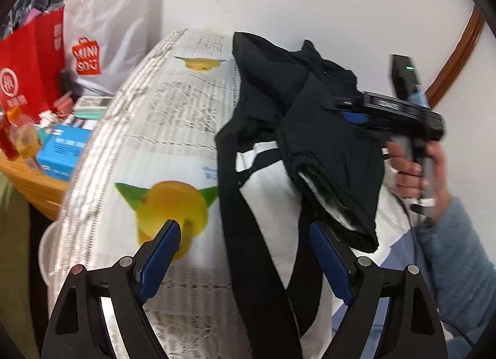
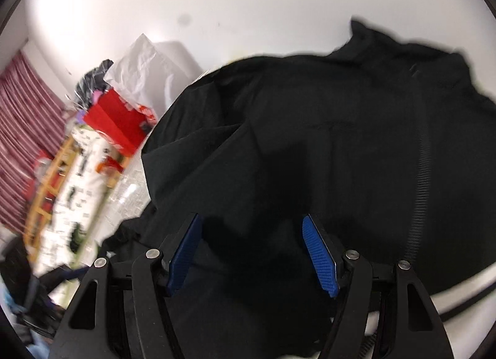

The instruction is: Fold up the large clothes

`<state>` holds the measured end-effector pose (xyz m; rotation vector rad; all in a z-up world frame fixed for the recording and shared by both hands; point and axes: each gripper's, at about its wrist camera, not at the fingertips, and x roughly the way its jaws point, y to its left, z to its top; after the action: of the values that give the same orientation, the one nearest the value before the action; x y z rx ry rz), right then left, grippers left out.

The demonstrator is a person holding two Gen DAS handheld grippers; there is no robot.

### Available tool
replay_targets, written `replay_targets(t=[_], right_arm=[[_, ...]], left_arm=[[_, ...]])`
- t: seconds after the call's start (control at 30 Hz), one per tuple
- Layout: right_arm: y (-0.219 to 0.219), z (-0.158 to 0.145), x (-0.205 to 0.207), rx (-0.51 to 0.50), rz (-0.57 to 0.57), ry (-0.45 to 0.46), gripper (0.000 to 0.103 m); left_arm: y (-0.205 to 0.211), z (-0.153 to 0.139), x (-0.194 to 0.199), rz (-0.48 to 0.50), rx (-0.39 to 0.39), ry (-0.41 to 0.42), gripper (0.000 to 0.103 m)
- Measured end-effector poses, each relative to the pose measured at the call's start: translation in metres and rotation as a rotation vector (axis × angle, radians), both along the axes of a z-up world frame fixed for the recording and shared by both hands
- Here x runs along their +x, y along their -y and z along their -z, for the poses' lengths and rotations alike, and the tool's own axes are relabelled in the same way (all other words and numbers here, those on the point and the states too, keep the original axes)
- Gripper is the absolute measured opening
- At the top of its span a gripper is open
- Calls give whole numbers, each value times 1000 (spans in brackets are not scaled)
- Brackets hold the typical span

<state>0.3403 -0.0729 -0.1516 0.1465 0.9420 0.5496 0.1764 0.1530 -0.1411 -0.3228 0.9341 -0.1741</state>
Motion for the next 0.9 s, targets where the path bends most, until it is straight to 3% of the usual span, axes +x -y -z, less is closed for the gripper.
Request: replay_targets(t=[0.07, 0.1, 0.13, 0.17, 0.2, 0.37, 0.57, 0.73, 0.9], right_arm=[[-5, 9, 12, 24, -7, -32, 65], [-7, 11, 14, 26, -14, -32, 55], [-11, 11, 15, 23, -27, -22, 28], [-12, 10, 14, 21, -42, -10, 15], [-14, 9, 13, 24, -60, 0, 10], [4, -31, -18, 16, -32, 180, 5], [61, -74, -47, -50, 179, 366, 5], [99, -66, -42, -97, 340, 342, 5], [117, -29, -31, -148, 420, 196, 7]], left_arm=[[1, 4, 3, 11, -9, -4, 84], [2, 7, 5, 8, -5, -11, 84], [2, 9, 6, 6, -2, -16, 84], [3, 10, 8, 3, 4, -18, 84], [5, 11, 9, 1, 18, -12, 84], [14, 11, 12, -12, 78, -25, 84], [20, 12, 13, -24, 128, -32, 84], [21, 12, 15, -33, 138, -49, 84], [20, 9, 13, -44, 165, -52, 84]])
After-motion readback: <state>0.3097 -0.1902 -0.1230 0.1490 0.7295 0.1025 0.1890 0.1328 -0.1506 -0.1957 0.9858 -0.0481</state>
